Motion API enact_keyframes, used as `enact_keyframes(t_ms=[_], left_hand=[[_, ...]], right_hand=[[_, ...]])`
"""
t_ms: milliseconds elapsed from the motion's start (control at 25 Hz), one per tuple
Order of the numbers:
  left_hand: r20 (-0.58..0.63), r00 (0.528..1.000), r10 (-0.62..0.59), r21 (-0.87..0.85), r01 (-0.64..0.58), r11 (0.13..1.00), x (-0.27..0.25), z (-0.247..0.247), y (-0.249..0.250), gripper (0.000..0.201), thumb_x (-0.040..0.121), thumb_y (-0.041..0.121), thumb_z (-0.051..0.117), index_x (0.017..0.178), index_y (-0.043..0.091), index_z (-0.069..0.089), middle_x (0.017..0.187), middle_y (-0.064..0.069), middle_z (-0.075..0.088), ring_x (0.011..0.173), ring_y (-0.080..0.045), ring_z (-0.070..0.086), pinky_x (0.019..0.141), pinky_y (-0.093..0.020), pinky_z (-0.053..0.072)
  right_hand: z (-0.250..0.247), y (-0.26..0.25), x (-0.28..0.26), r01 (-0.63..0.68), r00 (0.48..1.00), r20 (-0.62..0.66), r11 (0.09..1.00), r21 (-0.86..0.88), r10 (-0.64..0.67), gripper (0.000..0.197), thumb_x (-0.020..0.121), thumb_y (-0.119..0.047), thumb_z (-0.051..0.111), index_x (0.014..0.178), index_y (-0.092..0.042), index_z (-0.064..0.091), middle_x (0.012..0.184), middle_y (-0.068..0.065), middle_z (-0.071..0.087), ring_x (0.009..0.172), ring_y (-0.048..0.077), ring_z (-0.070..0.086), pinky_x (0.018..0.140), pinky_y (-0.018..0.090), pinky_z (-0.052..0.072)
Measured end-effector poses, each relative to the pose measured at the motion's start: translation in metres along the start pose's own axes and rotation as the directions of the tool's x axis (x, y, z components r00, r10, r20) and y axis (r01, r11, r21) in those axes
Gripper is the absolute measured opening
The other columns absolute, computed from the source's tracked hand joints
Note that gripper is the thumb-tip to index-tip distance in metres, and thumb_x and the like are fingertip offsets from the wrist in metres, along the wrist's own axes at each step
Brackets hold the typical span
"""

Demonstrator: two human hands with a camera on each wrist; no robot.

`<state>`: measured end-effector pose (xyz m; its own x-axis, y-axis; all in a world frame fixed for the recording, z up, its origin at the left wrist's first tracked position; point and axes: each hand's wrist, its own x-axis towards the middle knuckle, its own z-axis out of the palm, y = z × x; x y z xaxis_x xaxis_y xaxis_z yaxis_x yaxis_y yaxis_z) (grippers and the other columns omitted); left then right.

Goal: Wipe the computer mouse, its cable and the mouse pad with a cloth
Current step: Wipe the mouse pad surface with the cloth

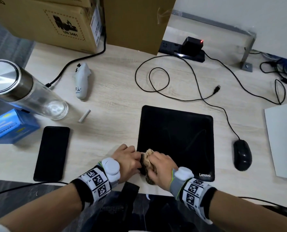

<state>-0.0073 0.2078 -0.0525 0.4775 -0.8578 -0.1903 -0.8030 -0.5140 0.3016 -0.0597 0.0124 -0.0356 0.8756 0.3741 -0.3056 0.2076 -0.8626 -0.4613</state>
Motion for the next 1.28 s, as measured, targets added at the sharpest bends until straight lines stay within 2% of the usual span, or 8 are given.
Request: enact_keyframes(t_ms=[160,280,440,720,880,1000,1160,1280], left_hand=[[-0.032,0.999,-0.021,-0.013,0.021,1.0,-0.004,0.003,-0.001,0.015,0.066,0.05,0.074,0.072,0.037,0.071,0.076,0.015,0.059,0.073,-0.015,0.051,0.067,-0.03,0.03],[-0.014,1.0,-0.015,-0.017,0.015,1.0,-0.01,0.004,0.003,0.023,0.062,0.052,0.077,0.078,0.036,0.072,0.08,0.012,0.061,0.072,-0.016,0.055,0.065,-0.03,0.041],[-0.036,0.998,-0.053,-0.082,0.05,0.995,-0.013,0.001,0.005,0.033,0.06,0.051,0.078,0.083,0.03,0.065,0.081,0.009,0.062,0.07,-0.017,0.057,0.063,-0.03,0.046],[-0.141,0.955,-0.261,-0.291,0.212,0.933,-0.018,-0.001,0.004,0.027,0.078,0.051,0.055,0.082,0.026,0.045,0.076,0.008,0.056,0.068,-0.019,0.05,0.064,-0.031,0.04],[-0.222,0.903,-0.368,-0.345,0.28,0.896,-0.008,-0.006,0.0,0.015,0.088,0.029,0.043,0.097,0.021,0.052,0.09,0.001,0.057,0.076,-0.025,0.052,0.067,-0.034,0.039],[-0.249,0.876,-0.413,-0.303,0.334,0.892,0.0,-0.008,-0.003,0.029,0.088,0.027,0.041,0.109,0.017,0.057,0.1,-0.004,0.058,0.083,-0.027,0.052,0.069,-0.036,0.04],[-0.266,0.863,-0.43,-0.299,0.35,0.888,0.014,-0.015,0.006,0.031,0.089,0.026,0.042,0.115,0.016,0.055,0.107,-0.005,0.057,0.089,-0.029,0.053,0.072,-0.036,0.04],[-0.289,0.81,-0.51,-0.383,0.39,0.837,0.023,-0.018,0.01,0.028,0.09,0.024,0.039,0.109,0.014,0.056,0.105,-0.008,0.057,0.085,-0.032,0.053,0.07,-0.039,0.044]], right_hand=[[-0.014,0.024,0.043,0.117,0.993,-0.007,0.979,-0.165,-0.119,0.034,0.07,-0.034,0.048,0.1,-0.02,0.054,0.086,0.006,0.06,0.07,0.029,0.058,0.061,0.032,0.047],[-0.042,0.044,0.091,-0.146,0.978,-0.17,0.981,-0.126,0.123,0.039,0.08,-0.025,0.055,0.117,-0.011,0.057,0.102,0.014,0.059,0.086,0.037,0.058,0.071,0.038,0.044],[-0.061,0.054,0.117,-0.353,0.922,-0.181,0.935,-0.037,0.342,0.039,0.085,-0.029,0.053,0.12,-0.011,0.049,0.112,0.014,0.053,0.098,0.035,0.054,0.077,0.034,0.04],[-0.002,0.008,-0.006,0.142,0.99,-0.012,0.989,-0.044,-0.143,0.03,0.071,-0.033,0.048,0.099,-0.022,0.048,0.087,0.004,0.059,0.068,0.03,0.058,0.059,0.032,0.049],[-0.007,0.029,0.032,0.299,0.954,0.054,0.94,-0.164,-0.294,0.046,0.065,-0.034,0.054,0.108,-0.018,0.05,0.09,0.006,0.06,0.07,0.029,0.059,0.062,0.031,0.049],[-0.035,0.045,0.103,0.043,0.995,-0.082,0.991,-0.128,-0.054,0.048,0.073,-0.03,0.055,0.116,-0.008,0.055,0.1,0.017,0.058,0.083,0.038,0.059,0.07,0.038,0.048],[-0.072,0.058,0.155,-0.291,0.953,-0.09,0.956,-0.028,0.288,0.034,0.087,-0.029,0.052,0.116,-0.013,0.047,0.118,0.011,0.049,0.104,0.034,0.052,0.076,0.032,0.035],[-0.053,0.039,0.127,-0.26,0.965,-0.051,0.965,-0.019,0.259,0.048,0.085,-0.028,0.054,0.128,-0.01,0.045,0.123,0.014,0.051,0.106,0.037,0.053,0.081,0.036,0.042]])
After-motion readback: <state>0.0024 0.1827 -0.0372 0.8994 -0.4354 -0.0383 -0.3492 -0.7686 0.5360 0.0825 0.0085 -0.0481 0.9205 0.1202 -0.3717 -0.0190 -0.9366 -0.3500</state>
